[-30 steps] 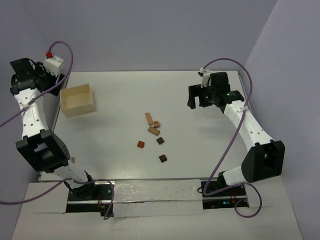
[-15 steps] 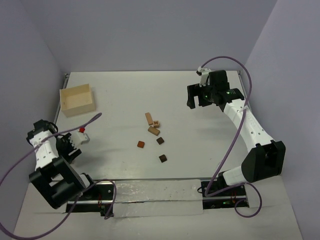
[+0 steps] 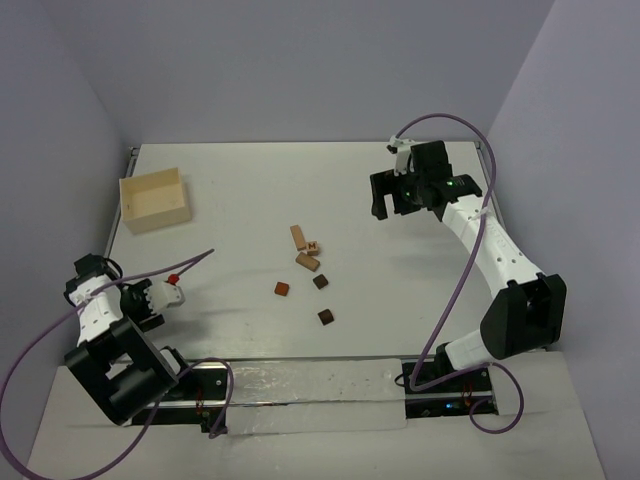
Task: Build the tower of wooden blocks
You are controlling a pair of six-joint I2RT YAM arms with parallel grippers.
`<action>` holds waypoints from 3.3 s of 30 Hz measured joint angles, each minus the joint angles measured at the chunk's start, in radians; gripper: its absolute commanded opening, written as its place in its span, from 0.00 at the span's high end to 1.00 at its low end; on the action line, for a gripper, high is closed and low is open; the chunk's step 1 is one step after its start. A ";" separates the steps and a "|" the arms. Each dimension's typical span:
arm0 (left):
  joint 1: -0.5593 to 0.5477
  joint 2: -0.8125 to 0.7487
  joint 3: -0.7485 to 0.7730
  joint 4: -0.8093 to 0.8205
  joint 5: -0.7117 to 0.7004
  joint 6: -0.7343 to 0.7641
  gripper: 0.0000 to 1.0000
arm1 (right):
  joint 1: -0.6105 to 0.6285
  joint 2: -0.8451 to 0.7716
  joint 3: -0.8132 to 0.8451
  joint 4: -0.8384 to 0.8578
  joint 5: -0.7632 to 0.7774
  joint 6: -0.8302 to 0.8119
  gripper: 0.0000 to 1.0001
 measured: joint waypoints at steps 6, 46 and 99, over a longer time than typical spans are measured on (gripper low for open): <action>0.000 0.036 0.000 0.077 0.005 0.038 0.27 | 0.003 0.000 0.000 -0.001 0.003 -0.004 0.00; -0.898 0.625 0.592 0.272 0.134 -0.837 1.00 | 0.011 0.032 0.013 -0.006 0.034 -0.005 0.00; -0.663 0.195 0.633 0.477 0.376 -1.579 0.24 | 0.472 0.602 0.456 -0.013 0.337 0.440 0.17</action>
